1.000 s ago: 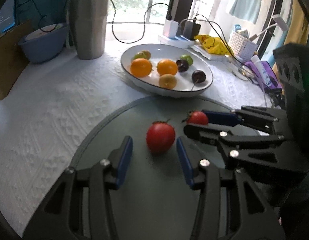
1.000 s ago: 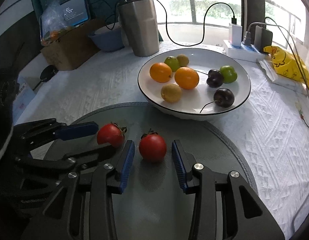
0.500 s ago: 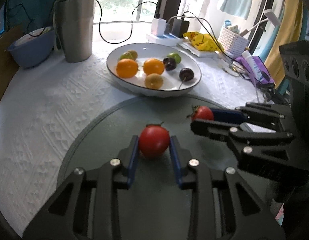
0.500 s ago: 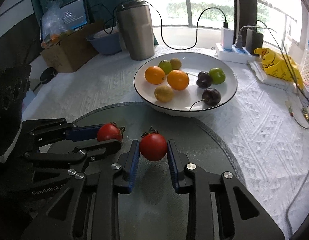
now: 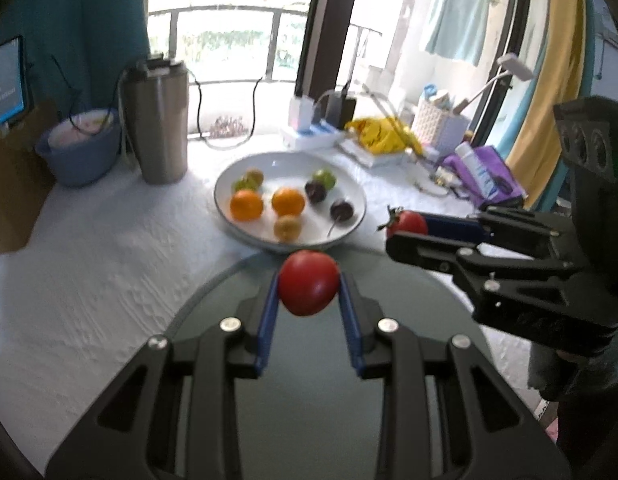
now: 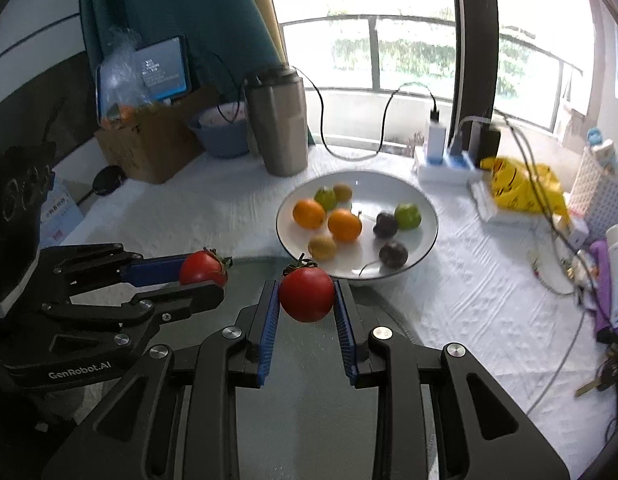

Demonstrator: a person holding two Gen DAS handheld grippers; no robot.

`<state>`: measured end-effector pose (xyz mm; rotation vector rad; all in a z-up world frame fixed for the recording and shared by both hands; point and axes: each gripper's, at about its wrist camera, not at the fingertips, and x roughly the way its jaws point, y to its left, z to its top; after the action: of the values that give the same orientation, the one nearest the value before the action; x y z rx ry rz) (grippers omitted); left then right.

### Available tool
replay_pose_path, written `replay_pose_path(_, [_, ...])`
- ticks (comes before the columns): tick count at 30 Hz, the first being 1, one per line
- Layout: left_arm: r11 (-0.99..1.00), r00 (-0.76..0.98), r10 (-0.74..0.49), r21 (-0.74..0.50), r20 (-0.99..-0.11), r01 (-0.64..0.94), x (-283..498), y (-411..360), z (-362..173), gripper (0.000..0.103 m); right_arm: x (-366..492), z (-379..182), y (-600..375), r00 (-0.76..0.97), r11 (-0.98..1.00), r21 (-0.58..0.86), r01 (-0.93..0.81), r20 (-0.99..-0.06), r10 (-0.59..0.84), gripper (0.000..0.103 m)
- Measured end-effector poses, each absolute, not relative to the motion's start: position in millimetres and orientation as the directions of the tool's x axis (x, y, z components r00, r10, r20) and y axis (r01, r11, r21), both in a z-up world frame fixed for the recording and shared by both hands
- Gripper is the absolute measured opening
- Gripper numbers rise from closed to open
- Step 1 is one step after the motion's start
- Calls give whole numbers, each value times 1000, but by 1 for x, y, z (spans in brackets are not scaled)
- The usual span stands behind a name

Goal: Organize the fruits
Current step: 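Carry the tomato to the plate and open the left tool while the right tool releases its tomato there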

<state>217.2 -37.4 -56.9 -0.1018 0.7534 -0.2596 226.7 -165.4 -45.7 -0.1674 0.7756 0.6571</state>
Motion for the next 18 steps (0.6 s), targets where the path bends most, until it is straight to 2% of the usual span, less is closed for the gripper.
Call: replay_pose_path(18, [954, 779, -298, -208, -553, 217, 181, -29, -8, 31, 184, 6, -162, 617, 795, 17, -606, -621, 484, 30])
